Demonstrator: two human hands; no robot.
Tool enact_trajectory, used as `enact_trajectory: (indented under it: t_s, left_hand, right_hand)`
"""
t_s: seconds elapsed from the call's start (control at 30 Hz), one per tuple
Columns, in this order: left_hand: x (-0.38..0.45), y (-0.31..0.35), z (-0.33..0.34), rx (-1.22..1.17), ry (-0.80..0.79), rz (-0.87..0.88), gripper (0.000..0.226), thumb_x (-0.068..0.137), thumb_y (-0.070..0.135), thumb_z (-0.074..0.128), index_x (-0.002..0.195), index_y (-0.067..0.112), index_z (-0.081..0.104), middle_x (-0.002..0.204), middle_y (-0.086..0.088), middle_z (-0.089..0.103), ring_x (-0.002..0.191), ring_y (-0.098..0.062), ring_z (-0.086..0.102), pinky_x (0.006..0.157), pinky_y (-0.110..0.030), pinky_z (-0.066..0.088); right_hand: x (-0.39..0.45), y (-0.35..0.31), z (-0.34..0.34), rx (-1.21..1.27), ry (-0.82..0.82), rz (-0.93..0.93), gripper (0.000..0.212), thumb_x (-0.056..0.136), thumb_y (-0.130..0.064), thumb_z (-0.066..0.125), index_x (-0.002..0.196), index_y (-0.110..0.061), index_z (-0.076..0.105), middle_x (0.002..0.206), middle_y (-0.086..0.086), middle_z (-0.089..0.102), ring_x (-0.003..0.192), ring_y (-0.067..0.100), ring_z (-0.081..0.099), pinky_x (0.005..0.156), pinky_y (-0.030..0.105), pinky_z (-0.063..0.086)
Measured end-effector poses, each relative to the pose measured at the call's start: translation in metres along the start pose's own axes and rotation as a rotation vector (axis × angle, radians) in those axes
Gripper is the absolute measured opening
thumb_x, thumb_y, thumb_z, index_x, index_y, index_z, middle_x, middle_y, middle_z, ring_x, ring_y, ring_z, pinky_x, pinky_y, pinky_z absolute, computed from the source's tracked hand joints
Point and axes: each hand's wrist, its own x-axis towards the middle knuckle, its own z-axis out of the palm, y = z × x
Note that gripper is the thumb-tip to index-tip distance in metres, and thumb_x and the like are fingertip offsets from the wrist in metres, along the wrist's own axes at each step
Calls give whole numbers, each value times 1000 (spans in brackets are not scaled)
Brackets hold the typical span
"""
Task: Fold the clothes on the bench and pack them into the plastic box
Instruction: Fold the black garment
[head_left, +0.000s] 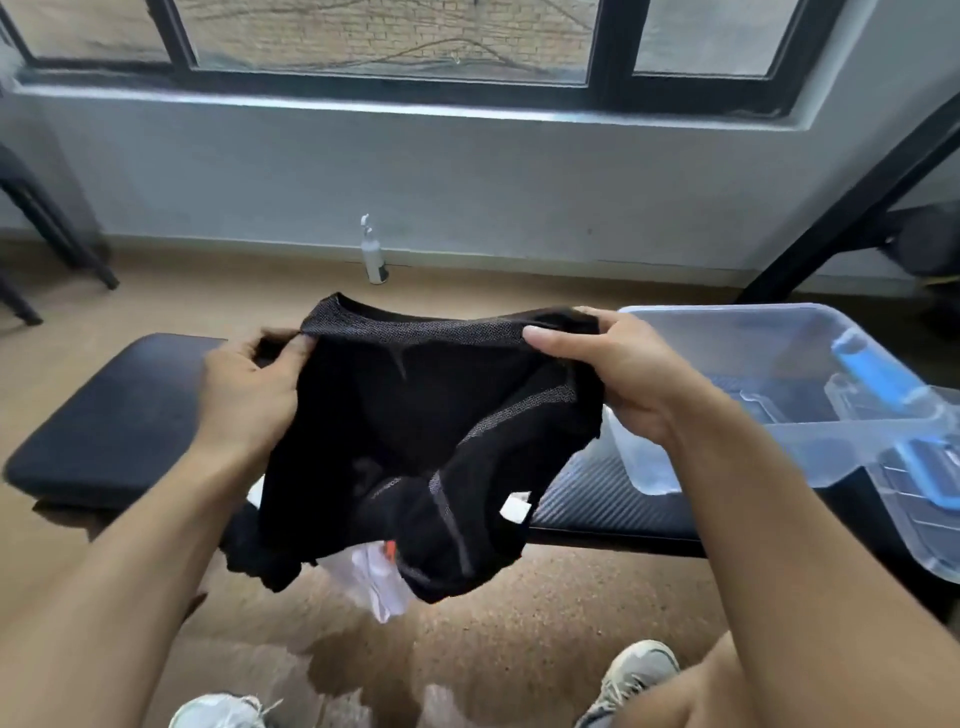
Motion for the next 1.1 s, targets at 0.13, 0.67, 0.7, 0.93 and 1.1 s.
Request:
enact_trajectory:
  t_s: [0.13, 0.67, 0.7, 0.93, 1.1]
  left_hand:
    - [12, -9, -7, -86, -41, -61, 12, 85, 28, 80, 95, 22, 77, 91, 3, 77, 87, -8, 72, 76, -21, 54]
    - [48, -16, -23, -274, -7, -320, 17, 97, 32, 58, 88, 19, 67, 93, 1, 70, 91, -17, 69, 75, -27, 55]
    - [48, -13, -23, -319, 5, -321, 17, 100, 29, 56, 90, 20, 67, 91, 3, 70, 89, -14, 69, 72, -23, 54]
    - [29, 0, -9, -276, -57, -201, 22, 83, 45, 69, 87, 26, 79, 92, -3, 77, 97, -31, 73, 94, -49, 57]
    - [7, 6, 7, -260, -175, -188, 22, 77, 39, 69, 87, 22, 78, 92, -14, 77, 95, -39, 72, 93, -59, 55]
  right_hand:
    - [7, -1, 2, 243, 184, -1, 22, 85, -15, 78, 105, -6, 73, 92, 11, 76, 73, 23, 73, 63, 30, 60]
    - [48, -9, 10, 162, 319, -146, 14, 96, -23, 68, 87, -15, 76, 84, 5, 76, 74, 19, 72, 75, 36, 61]
    - [48, -13, 9, 200, 311, -170, 14, 97, -22, 67, 90, -14, 75, 84, 5, 76, 73, 18, 72, 73, 33, 61]
    - [43, -19, 15, 287, 385, -205, 5, 95, -13, 68, 91, -11, 70, 75, 3, 73, 65, 17, 69, 63, 31, 59]
    - [34, -10, 32, 153, 364, -196, 11, 93, -4, 66, 97, -14, 68, 74, -4, 71, 67, 16, 67, 56, 28, 55]
